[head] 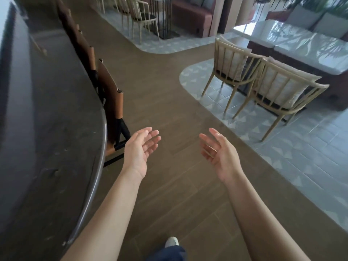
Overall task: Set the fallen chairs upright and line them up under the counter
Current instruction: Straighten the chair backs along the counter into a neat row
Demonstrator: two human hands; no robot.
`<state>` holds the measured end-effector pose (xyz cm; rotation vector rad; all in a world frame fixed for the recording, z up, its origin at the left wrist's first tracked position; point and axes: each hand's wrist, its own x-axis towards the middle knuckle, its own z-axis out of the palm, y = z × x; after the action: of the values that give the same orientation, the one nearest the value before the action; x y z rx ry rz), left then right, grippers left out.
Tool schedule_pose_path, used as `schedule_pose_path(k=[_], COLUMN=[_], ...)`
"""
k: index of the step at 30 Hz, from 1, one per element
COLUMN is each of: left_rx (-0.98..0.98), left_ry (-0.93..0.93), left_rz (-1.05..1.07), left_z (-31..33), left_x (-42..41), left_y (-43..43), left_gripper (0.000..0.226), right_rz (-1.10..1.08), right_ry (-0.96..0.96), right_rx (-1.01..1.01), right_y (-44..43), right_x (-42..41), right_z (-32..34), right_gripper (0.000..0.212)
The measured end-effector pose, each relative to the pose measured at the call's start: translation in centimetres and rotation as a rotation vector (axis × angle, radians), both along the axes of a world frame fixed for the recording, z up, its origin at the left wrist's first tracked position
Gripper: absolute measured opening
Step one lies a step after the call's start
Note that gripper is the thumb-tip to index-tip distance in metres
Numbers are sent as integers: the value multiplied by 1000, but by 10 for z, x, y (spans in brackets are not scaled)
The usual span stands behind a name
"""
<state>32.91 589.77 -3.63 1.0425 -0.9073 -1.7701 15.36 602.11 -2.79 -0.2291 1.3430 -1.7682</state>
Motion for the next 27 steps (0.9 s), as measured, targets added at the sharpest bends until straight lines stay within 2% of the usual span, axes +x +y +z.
schedule_pose_path(k=[5, 11, 27], left_rx=[-11, 66, 124], left_ry=[-17, -22, 76], left_rz=[6, 105, 387], left_z=[3, -5, -3], left_x=[-28, -49, -146], left_y=[-62, -126, -305], left_gripper=[22, 22, 26], right_rz=[28, 87, 422], right_ry=[-15, -41, -51], right_rx=[6, 17, 6], right_y=[-67, -146, -389], right_x=[-30, -59, -173], right_z=[0, -6, -6], right_gripper=[26, 24, 25])
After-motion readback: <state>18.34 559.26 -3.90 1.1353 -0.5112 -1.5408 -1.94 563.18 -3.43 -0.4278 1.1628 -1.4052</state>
